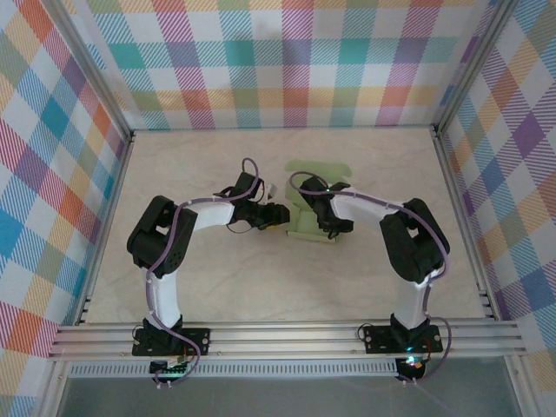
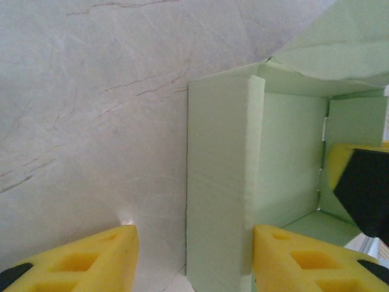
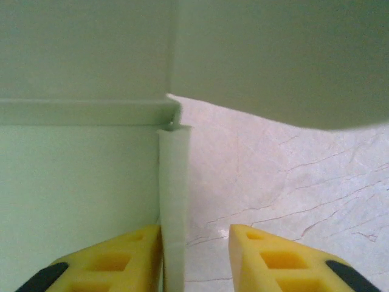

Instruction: Fold the paper box

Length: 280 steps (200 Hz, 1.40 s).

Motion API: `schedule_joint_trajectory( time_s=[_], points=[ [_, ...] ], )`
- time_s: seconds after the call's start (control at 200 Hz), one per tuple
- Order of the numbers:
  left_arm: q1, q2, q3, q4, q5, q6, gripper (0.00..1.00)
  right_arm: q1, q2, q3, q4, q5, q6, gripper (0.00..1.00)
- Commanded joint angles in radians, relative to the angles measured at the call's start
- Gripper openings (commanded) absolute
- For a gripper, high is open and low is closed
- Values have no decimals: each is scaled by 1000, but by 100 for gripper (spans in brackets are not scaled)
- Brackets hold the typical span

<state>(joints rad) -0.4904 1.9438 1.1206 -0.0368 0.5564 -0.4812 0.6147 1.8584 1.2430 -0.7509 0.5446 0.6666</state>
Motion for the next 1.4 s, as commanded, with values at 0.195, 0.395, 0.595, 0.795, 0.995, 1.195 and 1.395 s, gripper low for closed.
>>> schedule_joint_trajectory(
  time_s=[0.195, 0.395, 0.595, 0.795, 0.995, 1.195, 1.395],
  points=[
    [-26, -46, 26, -76, -24, 19, 51, -17, -40, -43, 75, -58, -23, 40],
    [-50, -76, 61, -147, -93, 28, 52, -24, -12, -57, 124, -92, -28, 37],
    [-73, -110, 78, -210, -188, 44, 54, -30, 22, -57, 154, -123, -32, 26],
    [-103, -121, 109, -278, -272, 54, 51, -30, 32, -62, 173, -142, -30, 14],
    [-99, -94, 103, -265, -255, 50, 43, -33, 30, -74, 190, -163, -33, 10],
    [-97, -70, 114, -250, -218, 34, 42, -35, 29, -83, 195, -173, -35, 9],
    [-78, -55, 104, -199, -191, 29, 34, -35, 30, -83, 198, -179, -36, 8]
  ],
)
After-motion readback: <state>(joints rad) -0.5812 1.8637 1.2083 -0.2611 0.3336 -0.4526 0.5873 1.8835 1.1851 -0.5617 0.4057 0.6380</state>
